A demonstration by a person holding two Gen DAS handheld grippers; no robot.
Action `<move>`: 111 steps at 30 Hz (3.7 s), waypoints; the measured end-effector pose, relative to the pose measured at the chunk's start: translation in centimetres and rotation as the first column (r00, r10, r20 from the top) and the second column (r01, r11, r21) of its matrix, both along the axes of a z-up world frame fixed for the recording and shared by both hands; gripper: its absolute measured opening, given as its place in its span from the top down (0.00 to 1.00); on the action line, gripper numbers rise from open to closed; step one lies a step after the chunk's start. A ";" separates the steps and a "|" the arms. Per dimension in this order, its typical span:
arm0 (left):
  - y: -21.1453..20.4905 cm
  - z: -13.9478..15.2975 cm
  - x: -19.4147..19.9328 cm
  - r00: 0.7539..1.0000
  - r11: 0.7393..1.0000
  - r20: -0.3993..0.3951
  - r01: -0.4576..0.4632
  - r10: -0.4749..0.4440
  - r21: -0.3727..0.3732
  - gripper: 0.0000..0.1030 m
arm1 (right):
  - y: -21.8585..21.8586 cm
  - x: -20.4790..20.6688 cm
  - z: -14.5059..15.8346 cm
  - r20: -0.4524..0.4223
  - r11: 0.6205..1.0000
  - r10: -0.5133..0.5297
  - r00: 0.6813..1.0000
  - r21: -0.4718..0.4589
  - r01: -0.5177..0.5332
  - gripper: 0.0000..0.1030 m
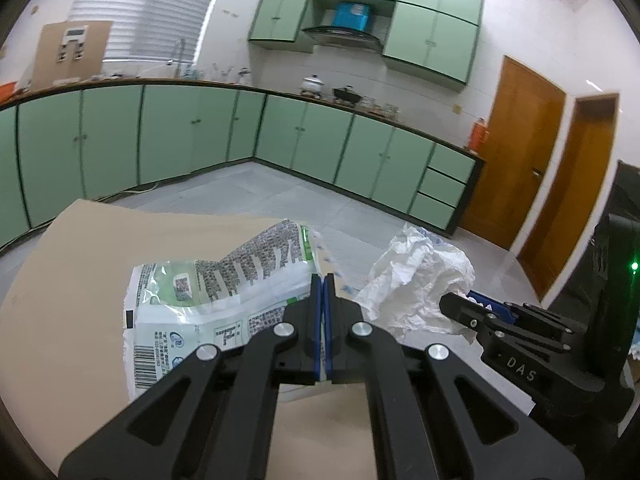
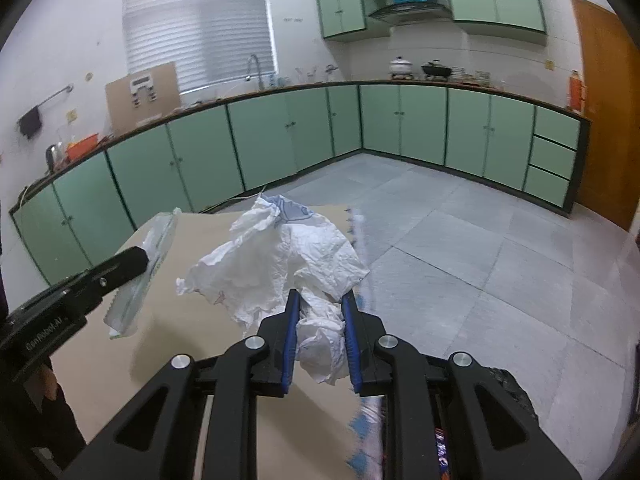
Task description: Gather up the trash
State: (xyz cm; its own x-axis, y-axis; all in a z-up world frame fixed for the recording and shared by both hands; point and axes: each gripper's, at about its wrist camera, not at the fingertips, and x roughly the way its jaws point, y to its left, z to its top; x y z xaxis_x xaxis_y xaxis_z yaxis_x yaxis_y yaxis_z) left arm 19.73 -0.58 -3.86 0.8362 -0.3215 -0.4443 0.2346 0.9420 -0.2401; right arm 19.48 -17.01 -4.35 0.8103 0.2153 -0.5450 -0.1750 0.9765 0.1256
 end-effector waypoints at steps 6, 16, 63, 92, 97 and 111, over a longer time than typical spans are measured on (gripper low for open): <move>-4.4 -0.3 -0.6 0.997 0.996 0.006 0.082 -0.082 0.024 1.00 | -3.6 -1.9 0.4 0.010 0.997 -0.075 0.997 0.003 0.075 0.80; -11.9 -2.1 -1.1 0.976 0.975 -0.022 0.218 -0.217 0.046 1.00 | -9.8 -5.2 0.2 0.009 0.979 -0.204 0.979 0.008 0.204 0.80; -26.3 -12.5 1.9 0.891 0.898 -0.223 0.426 -0.395 0.114 0.72 | -24.1 -6.1 -13.3 -0.242 0.896 -0.438 0.866 -0.035 0.443 0.72; -15.7 -3.6 -4.3 0.959 0.952 -0.114 0.274 -0.260 0.133 0.18 | -16.3 -13.0 -3.1 -0.091 0.945 -0.321 0.943 0.031 0.325 0.06; -13.5 -2.3 -6.3 0.966 0.962 -0.112 0.247 -0.234 0.119 0.15 | -14.3 -15.2 -1.1 -0.076 0.949 -0.307 0.949 0.057 0.311 0.06; -9.5 0.9 -12.1 0.982 0.975 -0.066 0.186 -0.178 0.123 0.14 | -10.6 -20.3 3.2 -0.008 0.953 -0.300 0.954 0.038 0.300 0.06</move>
State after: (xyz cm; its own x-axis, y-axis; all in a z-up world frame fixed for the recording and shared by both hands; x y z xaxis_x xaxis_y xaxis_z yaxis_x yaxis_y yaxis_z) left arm 7.62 -10.10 -2.98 0.7425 -0.4034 -0.5348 0.3950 0.9084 -0.1369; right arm -0.85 -27.63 -1.11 0.8398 -0.0173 -0.5426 0.1258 0.9785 0.1635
